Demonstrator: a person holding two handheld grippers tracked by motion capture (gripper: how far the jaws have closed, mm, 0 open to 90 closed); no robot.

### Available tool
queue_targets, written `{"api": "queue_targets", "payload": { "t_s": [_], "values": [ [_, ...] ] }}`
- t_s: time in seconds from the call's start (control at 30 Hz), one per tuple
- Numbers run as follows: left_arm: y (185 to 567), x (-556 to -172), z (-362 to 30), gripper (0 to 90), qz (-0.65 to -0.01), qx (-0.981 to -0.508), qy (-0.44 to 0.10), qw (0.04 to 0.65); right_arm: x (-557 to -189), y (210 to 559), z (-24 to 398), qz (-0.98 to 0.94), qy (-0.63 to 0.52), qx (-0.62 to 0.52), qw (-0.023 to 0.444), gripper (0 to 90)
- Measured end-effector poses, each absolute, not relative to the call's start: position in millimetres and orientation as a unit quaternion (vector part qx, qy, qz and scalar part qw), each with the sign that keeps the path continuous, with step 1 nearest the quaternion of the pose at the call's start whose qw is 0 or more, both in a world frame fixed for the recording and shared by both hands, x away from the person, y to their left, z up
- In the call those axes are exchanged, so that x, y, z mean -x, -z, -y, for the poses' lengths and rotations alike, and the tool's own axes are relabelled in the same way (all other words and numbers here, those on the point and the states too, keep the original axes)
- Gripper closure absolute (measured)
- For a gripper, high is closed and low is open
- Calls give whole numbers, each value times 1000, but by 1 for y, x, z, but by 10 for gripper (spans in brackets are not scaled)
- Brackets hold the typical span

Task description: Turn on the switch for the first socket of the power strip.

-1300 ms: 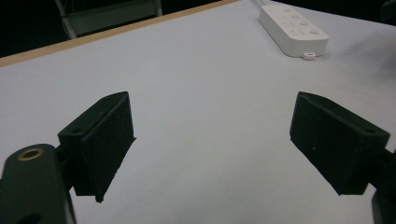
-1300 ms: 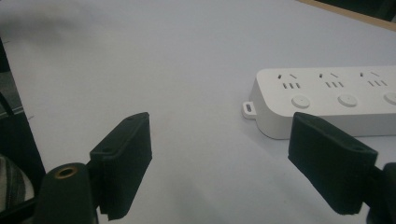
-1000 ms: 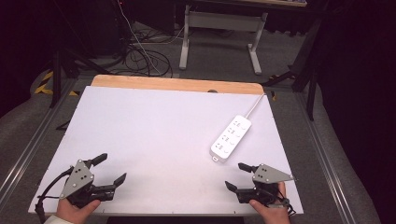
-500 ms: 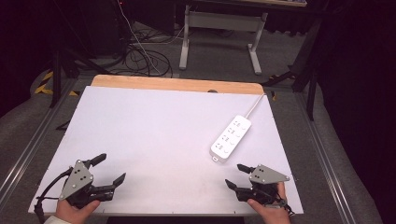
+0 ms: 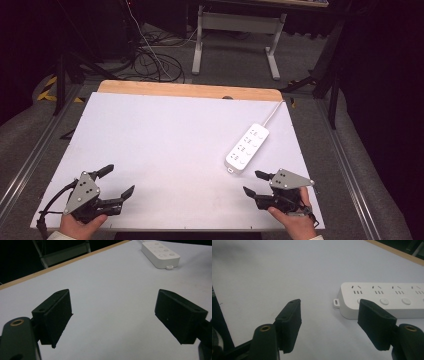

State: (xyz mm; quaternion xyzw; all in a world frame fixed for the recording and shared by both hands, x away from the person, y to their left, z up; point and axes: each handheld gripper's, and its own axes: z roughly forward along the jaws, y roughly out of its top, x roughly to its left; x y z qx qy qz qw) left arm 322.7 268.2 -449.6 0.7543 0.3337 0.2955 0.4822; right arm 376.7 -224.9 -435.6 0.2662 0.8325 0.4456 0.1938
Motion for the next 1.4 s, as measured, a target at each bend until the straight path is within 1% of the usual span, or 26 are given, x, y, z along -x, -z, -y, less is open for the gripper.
{"api": "queue_targets", "payload": {
  "t_s": [0.53,0.93,1.27,1.33,1.4],
  "values": [
    [450,-323,-268,149,-332,-756,-297,479,-395,403,224,-834,-437,-270,204,358],
    [450,-323,-268,149,-330,-760,-295,476,-407,388,224,-832,-436,-271,210,363],
    [450,-323,-268,152,-331,-760,-298,474,-414,377,223,-835,-420,-274,226,369],
    [450,-323,-268,152,-331,-760,-299,473,-417,374,225,-829,-420,-289,231,406],
    [450,-323,-268,155,-332,-761,-296,473,-419,372,227,-824,-423,-299,230,469]
  ]
}}
